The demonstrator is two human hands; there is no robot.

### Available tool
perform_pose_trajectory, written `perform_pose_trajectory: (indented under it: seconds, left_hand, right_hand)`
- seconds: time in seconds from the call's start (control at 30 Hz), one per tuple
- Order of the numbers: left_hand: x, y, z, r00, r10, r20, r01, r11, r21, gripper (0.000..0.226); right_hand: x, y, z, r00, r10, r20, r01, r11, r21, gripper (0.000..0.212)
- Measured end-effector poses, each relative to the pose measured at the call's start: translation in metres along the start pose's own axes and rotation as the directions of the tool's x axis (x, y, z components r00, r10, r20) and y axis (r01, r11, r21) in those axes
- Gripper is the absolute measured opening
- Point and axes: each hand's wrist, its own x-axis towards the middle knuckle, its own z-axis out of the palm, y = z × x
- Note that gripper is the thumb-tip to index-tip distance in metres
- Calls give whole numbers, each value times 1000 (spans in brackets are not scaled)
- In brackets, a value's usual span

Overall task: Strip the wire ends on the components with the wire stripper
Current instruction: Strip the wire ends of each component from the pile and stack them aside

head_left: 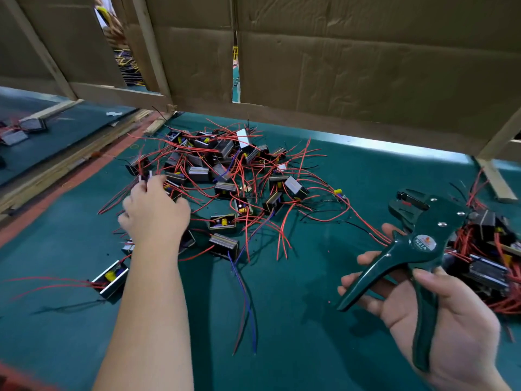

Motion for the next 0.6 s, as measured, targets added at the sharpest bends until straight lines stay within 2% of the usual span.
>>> perform_pose_trajectory:
  seconds: [0.1, 0.23, 0.3, 0.37, 0.43, 0.53, 0.6]
  left_hand:
    - [5, -2, 7, 998, -40, 49, 41, 999, -21, 45]
    - [8, -2, 9, 995, 67, -76, -83, 968, -237, 21]
    - [4, 3, 5, 979, 102, -179, -169, 895, -414, 11]
    - [-2, 12, 0, 959, 90, -268, -249, 718, -650, 12]
    - [-8, 20, -4, 964, 67, -256, -259, 433, -863, 18]
    - [-20, 33, -7, 983, 171, -65, -66, 1, -998, 18]
    - [-27, 42, -9, 969, 243, 45, 82, -145, -986, 18]
  right_hand:
    - [0, 0, 0, 1000, 1, 9, -2, 1000, 25, 106]
    - [1, -1, 0, 1000, 0, -9, 1, 1000, 10, 107]
    - [1, 0, 0, 1000, -5, -10, 5, 1000, 8, 106]
    - [1, 0, 1, 1000, -6, -10, 7, 1000, 19, 106]
    - [1, 1, 0, 1000, -7, 5, 6, 999, 33, 105]
    - [1, 0, 0, 1000, -1, 0, 1, 1000, 22, 103]
    - [1, 1, 1, 999, -23, -27, 22, 1000, -16, 103]
